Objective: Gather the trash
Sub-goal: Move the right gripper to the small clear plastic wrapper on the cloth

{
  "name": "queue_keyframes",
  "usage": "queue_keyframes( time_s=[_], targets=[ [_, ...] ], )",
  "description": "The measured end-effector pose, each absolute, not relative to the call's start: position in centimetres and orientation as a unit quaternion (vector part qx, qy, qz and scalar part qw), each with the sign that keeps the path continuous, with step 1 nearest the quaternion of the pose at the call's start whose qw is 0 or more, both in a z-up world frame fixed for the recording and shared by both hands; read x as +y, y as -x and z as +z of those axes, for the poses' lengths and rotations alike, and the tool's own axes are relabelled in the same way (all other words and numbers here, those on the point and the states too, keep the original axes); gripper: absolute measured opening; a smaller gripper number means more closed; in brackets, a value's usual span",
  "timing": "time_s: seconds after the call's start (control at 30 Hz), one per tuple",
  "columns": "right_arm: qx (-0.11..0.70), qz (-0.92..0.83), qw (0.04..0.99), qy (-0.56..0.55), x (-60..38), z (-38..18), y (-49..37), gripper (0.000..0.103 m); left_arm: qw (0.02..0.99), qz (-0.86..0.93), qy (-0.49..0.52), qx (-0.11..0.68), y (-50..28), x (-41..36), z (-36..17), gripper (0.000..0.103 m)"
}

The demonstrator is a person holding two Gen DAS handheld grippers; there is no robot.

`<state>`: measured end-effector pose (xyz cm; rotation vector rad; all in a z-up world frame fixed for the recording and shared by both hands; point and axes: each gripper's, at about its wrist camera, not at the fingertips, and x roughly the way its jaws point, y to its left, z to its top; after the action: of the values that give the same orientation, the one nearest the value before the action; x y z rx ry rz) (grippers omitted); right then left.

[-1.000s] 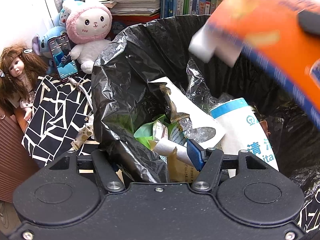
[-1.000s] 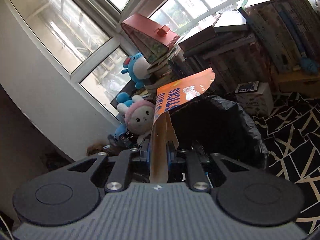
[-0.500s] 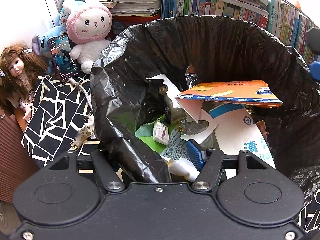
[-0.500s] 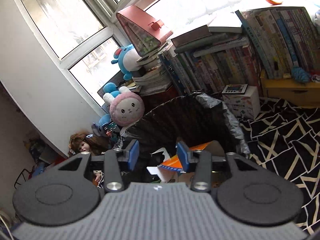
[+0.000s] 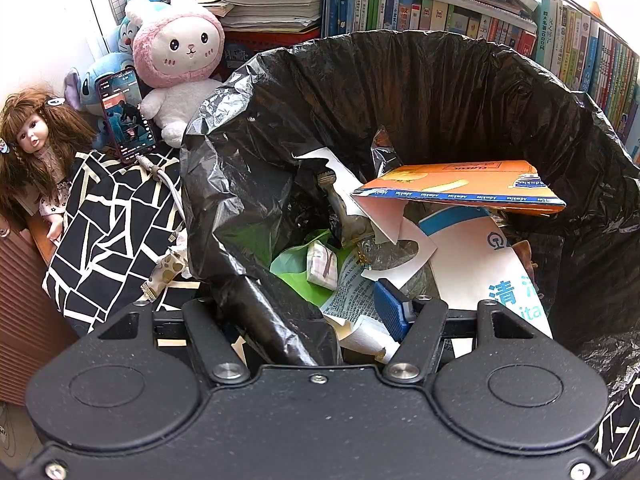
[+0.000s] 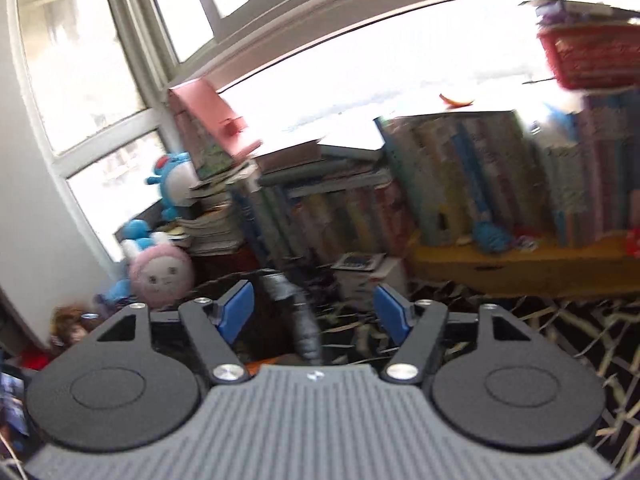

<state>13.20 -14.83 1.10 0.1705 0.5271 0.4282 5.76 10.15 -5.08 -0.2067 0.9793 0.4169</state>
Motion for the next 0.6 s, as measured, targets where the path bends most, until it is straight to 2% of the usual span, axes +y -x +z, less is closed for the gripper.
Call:
queue_keyframes(
  time_s=[0.17, 0.33, 0.47, 0.6],
  targets=[
    [0.263, 0.158, 0.949, -0.077, -17.9, -0.9, -13.3, 0.081, 0.857, 0.199, 0.098, 0.466, -5.8, 10.1, -5.1, 0.062],
    [0.3, 0.12, 0.946, -0.037, -18.8, -5.6, -13.2, 0.083, 0.857, 0.199, 0.098, 0.466, -5.8, 10.1, -5.1, 0.062],
    [0.38, 0.138, 0.915, -0.018, -18.2, -10.0, -13.3, 0.084, 0.856, 0.199, 0.098, 0.467, -5.7, 10.1, -5.1, 0.062],
    [0.492, 0.126, 0.851, -0.132, -19.2, -14.1, -15.2, 0.083, 0.856, 0.199, 0.098, 0.466, -5.8, 10.1, -5.1, 0.062]
  ],
)
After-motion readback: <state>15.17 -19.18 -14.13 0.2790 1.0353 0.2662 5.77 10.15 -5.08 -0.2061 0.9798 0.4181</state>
